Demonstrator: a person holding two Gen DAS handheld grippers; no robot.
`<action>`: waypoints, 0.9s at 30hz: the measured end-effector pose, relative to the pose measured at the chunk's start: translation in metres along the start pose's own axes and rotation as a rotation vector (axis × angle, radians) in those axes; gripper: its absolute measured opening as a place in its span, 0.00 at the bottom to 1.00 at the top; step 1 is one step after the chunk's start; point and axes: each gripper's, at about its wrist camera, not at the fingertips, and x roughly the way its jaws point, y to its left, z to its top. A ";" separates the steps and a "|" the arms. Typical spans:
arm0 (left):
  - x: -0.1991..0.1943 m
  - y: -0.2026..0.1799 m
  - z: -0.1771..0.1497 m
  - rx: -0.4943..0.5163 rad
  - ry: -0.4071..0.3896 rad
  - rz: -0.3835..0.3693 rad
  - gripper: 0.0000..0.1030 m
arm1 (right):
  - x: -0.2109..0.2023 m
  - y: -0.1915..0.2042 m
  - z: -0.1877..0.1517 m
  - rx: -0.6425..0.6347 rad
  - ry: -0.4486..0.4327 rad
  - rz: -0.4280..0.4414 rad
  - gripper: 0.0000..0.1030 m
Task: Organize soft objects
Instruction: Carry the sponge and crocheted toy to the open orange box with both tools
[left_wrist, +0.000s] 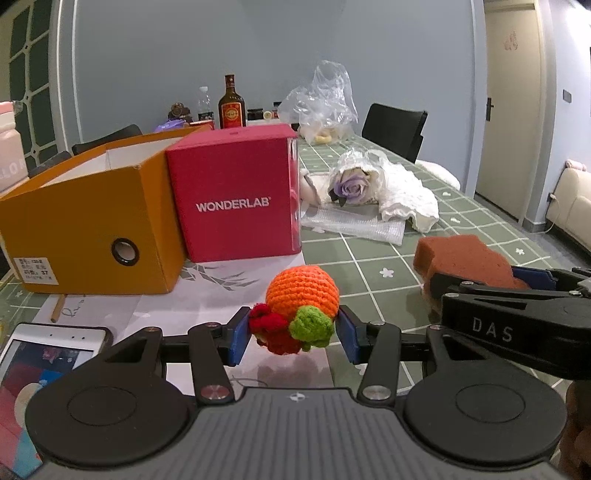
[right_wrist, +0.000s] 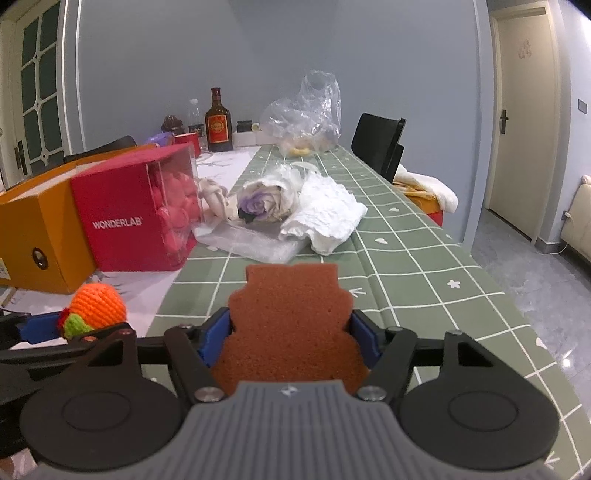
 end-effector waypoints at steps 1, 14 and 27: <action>-0.003 0.001 0.000 -0.006 -0.008 0.001 0.55 | -0.003 0.000 0.001 0.005 -0.007 0.001 0.66; -0.055 0.037 0.010 -0.070 -0.111 -0.016 0.55 | -0.041 0.023 0.010 0.021 -0.082 0.007 0.66; -0.136 0.175 0.039 -0.337 -0.277 0.023 0.55 | -0.054 0.092 0.067 0.018 -0.245 0.240 0.67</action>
